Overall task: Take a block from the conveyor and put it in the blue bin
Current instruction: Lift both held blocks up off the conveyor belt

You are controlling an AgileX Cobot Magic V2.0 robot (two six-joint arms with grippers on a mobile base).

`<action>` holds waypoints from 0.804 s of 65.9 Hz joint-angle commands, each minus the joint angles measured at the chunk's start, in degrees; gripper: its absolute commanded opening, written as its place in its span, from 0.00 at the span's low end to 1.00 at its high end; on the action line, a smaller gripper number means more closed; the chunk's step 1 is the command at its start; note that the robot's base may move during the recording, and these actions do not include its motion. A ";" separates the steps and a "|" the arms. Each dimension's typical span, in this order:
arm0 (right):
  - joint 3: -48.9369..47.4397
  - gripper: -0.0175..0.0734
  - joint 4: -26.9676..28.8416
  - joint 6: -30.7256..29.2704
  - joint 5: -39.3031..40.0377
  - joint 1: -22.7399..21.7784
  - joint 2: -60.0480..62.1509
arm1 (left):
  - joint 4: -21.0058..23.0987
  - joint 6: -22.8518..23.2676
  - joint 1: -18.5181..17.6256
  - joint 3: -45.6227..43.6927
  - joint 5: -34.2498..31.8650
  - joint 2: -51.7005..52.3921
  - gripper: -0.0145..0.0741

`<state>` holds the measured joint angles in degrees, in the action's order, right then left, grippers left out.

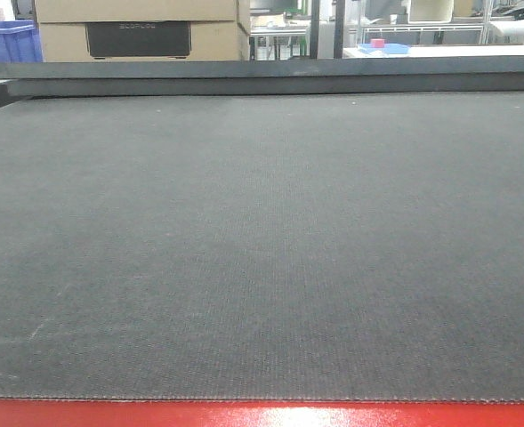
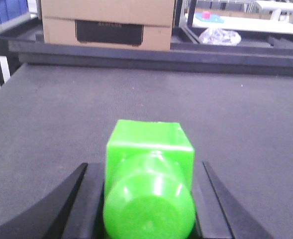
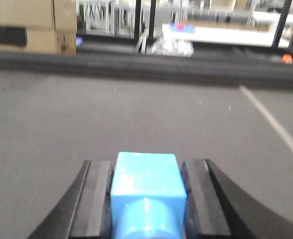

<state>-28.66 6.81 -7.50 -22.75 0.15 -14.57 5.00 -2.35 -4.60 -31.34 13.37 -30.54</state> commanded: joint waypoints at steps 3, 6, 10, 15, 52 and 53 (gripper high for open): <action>0.11 0.01 -0.05 -0.45 5.13 -0.09 1.80 | -0.21 -0.15 -0.07 0.05 -1.99 0.96 0.05; 0.11 0.01 -0.05 -0.45 5.94 -0.09 2.17 | -0.21 -0.15 -0.07 0.05 -2.73 1.22 0.05; 0.11 0.01 -0.05 -0.45 5.92 -0.09 2.28 | -0.21 -0.15 -0.07 0.05 -3.77 1.37 0.05; 0.11 0.01 -0.05 -0.45 5.58 -0.09 2.28 | -0.21 -0.15 -0.07 0.05 -6.01 1.75 0.05; 0.11 0.01 -0.05 -0.45 2.20 -0.09 2.28 | -0.21 -0.15 -0.07 0.05 -7.18 1.84 0.05; 0.11 0.01 -0.05 -0.45 2.20 -0.09 2.28 | -0.21 -0.15 -0.07 0.05 -7.18 1.84 0.05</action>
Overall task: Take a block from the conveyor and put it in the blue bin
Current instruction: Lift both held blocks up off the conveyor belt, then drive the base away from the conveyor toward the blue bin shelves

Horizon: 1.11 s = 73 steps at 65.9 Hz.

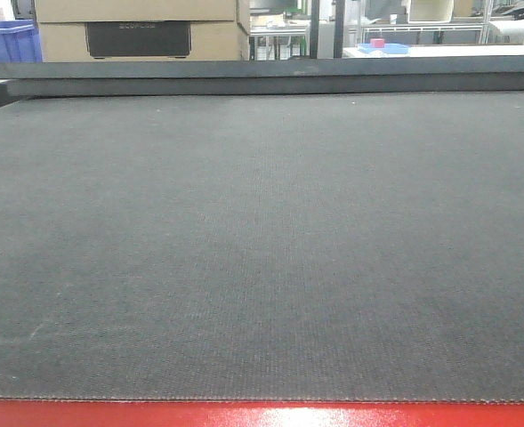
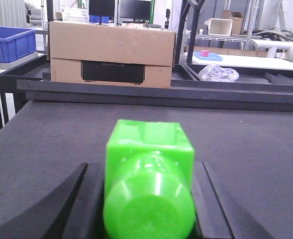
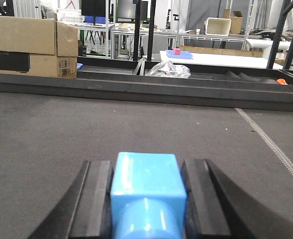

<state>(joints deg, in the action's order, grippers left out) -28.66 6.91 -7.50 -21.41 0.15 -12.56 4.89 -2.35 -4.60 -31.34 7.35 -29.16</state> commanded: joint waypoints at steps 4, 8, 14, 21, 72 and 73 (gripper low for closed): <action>0.11 0.01 -0.15 -0.45 0.86 -0.09 0.27 | -0.10 -0.15 -0.07 0.05 -1.16 0.46 0.05; 0.11 0.01 -0.15 -0.45 0.86 -0.09 0.27 | -0.10 -0.15 -0.07 0.05 -1.16 0.46 0.05; 0.11 0.01 -0.15 -0.45 0.86 -0.09 0.27 | -0.10 -0.15 -0.07 0.05 -1.16 0.46 0.05; 0.11 0.01 -0.15 -0.45 0.86 -0.09 0.27 | -0.10 -0.15 -0.07 0.05 -1.16 0.46 0.05; 0.11 0.01 -0.15 -0.45 0.86 -0.09 0.27 | -0.10 -0.15 -0.07 0.05 -1.16 0.46 0.05; 0.11 0.01 -0.15 -0.45 0.86 -0.09 0.27 | -0.10 -0.15 -0.07 0.05 -1.16 0.46 0.05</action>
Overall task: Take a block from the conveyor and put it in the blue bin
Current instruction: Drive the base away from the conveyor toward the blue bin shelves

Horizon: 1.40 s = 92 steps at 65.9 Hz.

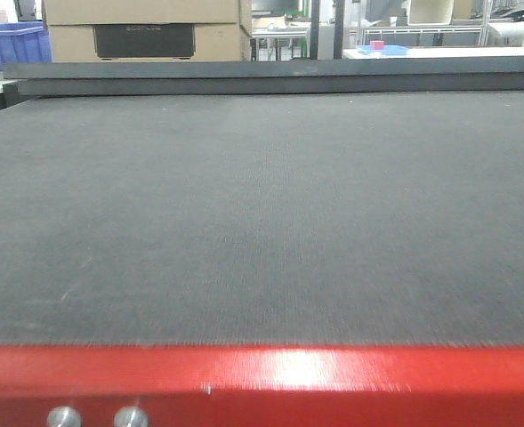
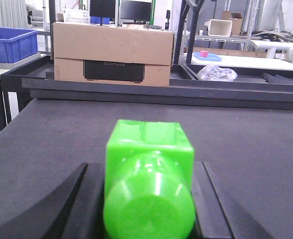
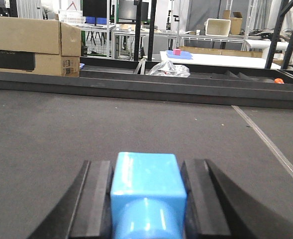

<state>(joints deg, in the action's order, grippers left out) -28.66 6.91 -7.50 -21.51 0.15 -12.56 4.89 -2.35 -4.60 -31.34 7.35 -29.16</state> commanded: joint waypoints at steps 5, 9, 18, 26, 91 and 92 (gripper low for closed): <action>0.11 0.01 -0.15 -0.45 0.96 -0.09 0.27 | -0.10 -0.15 -0.07 0.05 -1.16 0.46 0.05; 0.11 0.01 -0.15 -0.45 0.96 -0.09 0.27 | -0.10 -0.15 -0.07 0.05 -1.16 0.46 0.05; 0.11 0.01 -0.15 -0.45 0.96 -0.09 0.27 | -0.10 -0.15 -0.07 0.05 -1.16 0.46 0.05; 0.11 0.01 -0.15 -0.45 0.96 -0.09 0.27 | -0.10 -0.15 -0.07 0.05 -1.16 0.46 0.05; 0.11 0.01 -0.15 -0.45 0.96 -0.09 0.27 | -0.10 -0.15 -0.07 0.05 -1.16 0.46 0.05; 0.11 0.01 -0.15 -0.45 0.96 -0.09 0.27 | -0.10 -0.15 -0.07 0.05 -1.16 0.46 0.05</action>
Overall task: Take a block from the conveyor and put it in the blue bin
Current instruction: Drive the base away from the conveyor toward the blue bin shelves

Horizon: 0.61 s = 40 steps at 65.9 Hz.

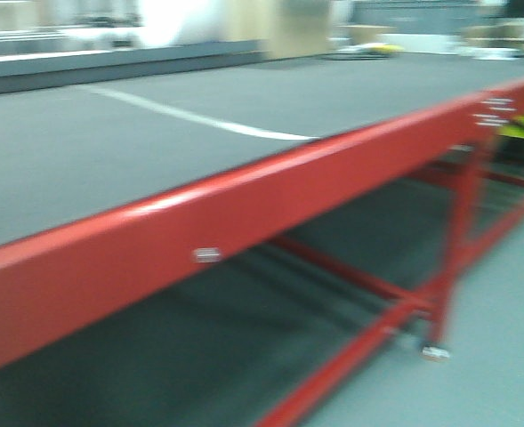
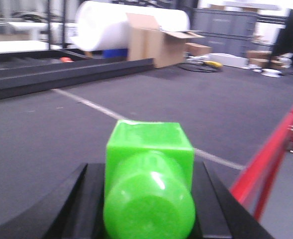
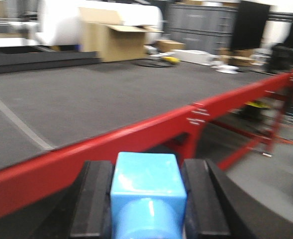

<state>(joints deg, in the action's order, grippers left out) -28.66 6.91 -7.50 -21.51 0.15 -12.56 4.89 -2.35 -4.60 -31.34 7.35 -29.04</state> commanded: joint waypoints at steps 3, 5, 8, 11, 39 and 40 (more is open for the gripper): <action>0.11 0.01 -0.15 -0.45 0.96 -0.09 0.27 | -0.10 -0.15 -0.07 0.05 -1.16 0.34 0.05; 0.11 0.01 -0.15 -0.45 0.96 -0.09 0.27 | -0.10 -0.15 -0.07 0.05 -1.16 0.34 0.05; 0.11 0.01 -0.15 -0.45 0.96 -0.09 0.27 | -0.10 -0.15 -0.07 0.05 -1.16 0.34 0.05; 0.11 0.01 -0.15 -0.45 0.96 -0.09 0.27 | -0.10 -0.15 -0.07 0.05 -1.16 0.34 0.05; 0.11 0.01 -0.15 -0.45 0.96 -0.09 0.27 | -0.10 -0.15 -0.07 0.05 -1.16 0.34 0.05; 0.11 0.01 -0.15 -0.45 0.96 -0.09 0.27 | -0.10 -0.15 -0.07 0.05 -1.16 0.34 0.05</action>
<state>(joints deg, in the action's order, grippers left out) -28.66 6.91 -7.50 -21.51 0.15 -12.56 4.89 -2.35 -4.60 -31.34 7.35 -29.04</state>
